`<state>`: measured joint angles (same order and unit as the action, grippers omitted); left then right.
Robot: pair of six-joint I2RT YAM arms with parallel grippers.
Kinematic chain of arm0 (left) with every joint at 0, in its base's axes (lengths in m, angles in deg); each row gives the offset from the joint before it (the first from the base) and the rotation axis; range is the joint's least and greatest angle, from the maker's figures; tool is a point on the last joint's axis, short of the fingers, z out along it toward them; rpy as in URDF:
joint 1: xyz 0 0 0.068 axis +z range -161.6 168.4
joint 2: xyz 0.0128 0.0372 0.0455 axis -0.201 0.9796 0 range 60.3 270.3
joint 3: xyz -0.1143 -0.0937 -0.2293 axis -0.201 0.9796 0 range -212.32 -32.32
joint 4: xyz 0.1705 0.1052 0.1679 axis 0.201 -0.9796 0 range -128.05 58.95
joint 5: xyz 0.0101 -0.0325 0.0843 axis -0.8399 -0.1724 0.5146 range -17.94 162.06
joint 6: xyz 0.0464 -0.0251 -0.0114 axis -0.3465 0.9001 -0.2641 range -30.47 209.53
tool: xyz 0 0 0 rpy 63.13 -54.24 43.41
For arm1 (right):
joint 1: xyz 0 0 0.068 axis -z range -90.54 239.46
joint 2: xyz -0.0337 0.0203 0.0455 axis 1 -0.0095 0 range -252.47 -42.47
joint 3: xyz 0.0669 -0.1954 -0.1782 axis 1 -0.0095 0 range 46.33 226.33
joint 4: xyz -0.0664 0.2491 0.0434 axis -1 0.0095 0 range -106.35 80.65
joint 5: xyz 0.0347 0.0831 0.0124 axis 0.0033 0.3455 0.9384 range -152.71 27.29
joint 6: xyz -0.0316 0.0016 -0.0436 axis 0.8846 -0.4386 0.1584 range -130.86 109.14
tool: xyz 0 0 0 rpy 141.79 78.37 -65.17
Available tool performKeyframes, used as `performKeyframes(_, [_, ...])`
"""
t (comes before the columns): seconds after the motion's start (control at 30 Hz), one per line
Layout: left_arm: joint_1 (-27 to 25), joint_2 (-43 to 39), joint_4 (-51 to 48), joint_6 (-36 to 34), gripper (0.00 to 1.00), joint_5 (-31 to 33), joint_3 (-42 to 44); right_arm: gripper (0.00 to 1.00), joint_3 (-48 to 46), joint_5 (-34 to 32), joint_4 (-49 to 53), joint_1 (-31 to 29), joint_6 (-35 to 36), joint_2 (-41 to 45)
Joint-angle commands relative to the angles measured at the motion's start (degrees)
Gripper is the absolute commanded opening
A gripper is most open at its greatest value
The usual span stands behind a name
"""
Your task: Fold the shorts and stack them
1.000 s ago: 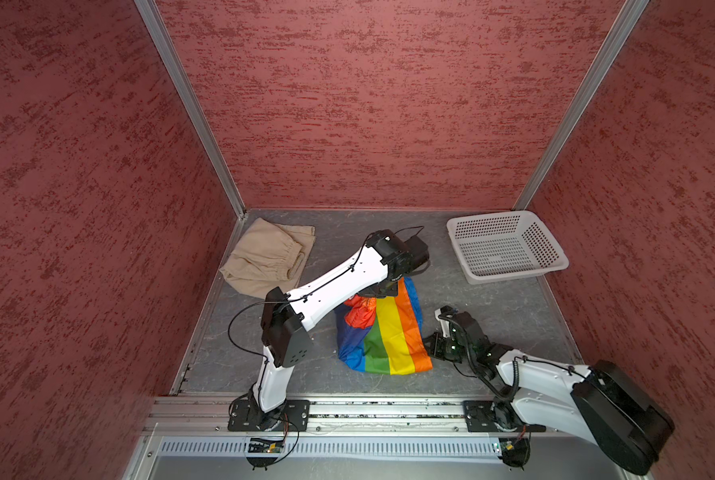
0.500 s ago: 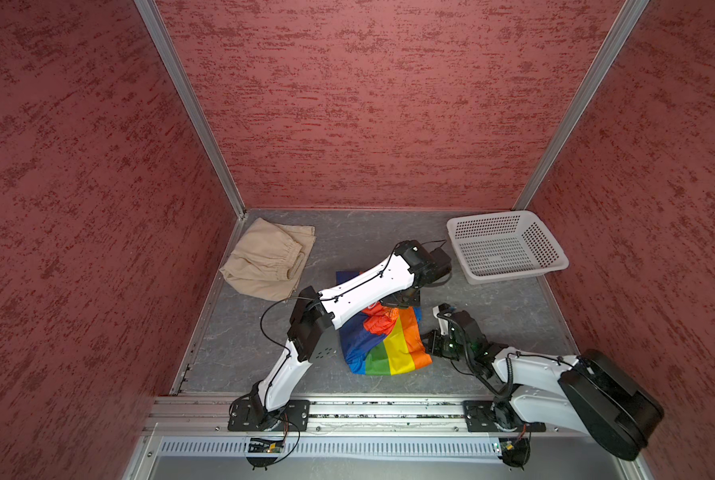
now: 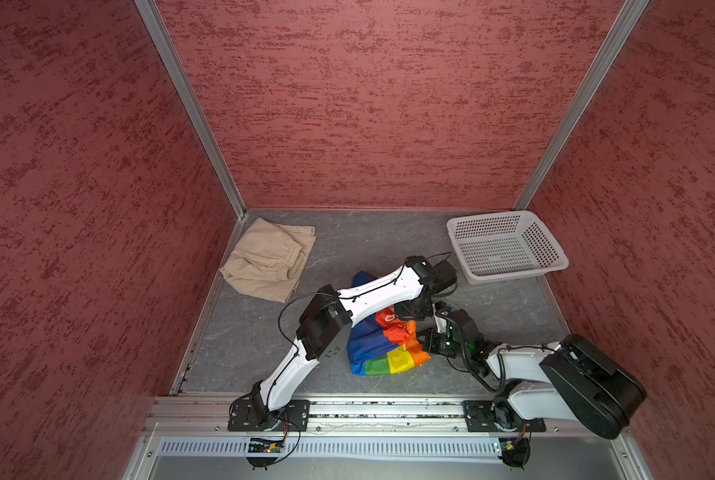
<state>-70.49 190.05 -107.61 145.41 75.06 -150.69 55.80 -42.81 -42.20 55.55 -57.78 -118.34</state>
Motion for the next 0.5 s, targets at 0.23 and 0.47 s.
performKeyframes(0.23, [1.4,-0.2,14.9,3.2,0.87,-6.9,7.2,0.42,0.7,-11.6,44.1,1.2,0.0,27.6])
performKeyframes(0.47, [2.8,-4.3,22.7,2.5,0.98,-9.5,6.7,0.52,7.1,-19.1,64.4,1.5,-1.0,45.7])
